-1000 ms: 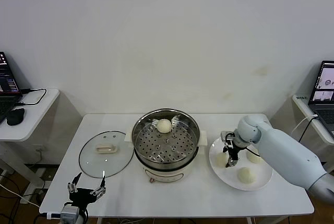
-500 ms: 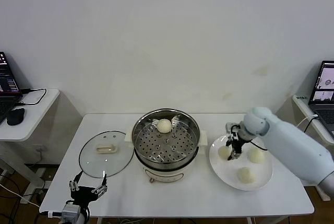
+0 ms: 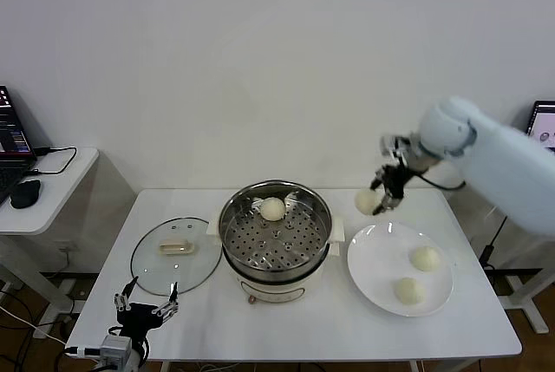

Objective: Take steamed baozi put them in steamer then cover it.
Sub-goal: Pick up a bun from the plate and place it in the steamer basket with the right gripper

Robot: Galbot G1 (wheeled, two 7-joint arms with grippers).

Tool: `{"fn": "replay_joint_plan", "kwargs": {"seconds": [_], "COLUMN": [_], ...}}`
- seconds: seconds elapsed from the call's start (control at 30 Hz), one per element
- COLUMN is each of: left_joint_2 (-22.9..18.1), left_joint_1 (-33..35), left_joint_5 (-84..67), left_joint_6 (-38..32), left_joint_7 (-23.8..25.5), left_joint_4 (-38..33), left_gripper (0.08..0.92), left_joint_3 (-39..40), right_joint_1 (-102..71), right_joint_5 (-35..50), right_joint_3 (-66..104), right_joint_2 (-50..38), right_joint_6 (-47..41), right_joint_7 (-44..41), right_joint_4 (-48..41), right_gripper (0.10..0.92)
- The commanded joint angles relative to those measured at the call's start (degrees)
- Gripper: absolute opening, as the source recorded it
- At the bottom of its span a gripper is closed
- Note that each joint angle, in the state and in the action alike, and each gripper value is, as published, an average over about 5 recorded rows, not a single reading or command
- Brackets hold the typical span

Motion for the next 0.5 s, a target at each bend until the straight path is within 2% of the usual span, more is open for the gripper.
{"fn": "replay_joint_plan", "kwargs": {"seconds": [0.03,0.23,0.5], "left_joint_2": [-0.1,-0.2,-0.5], "left_joint_1": [0.0,0.0,0.4], "left_joint_5": [-0.1,-0.3,-0.6], "left_joint_6": [0.1,0.2,0.2], "left_joint_7": [0.1,0.2,0.0], "left_joint_4": [-0.9,-1.4,-1.9], "left_gripper": [0.823,0.823,0.823], "left_joint_3": [0.0,-0.3,-0.7], "right_joint_1": [12.3,11.8,8.1], "right_joint_5": [9.8,10.6,8.3], "right_joint_3": [-7.8,-10.6,-11.6], "right_joint_2": [12.7,23.4,32.1], "right_joint_6": [-3.8,-5.1,-5.3], "right_joint_7": [-0.9,-0.6,-0.5], "right_joint_4": [-3.1,-7.2,-14.0], "right_gripper": [0.602,0.602,0.602]}}
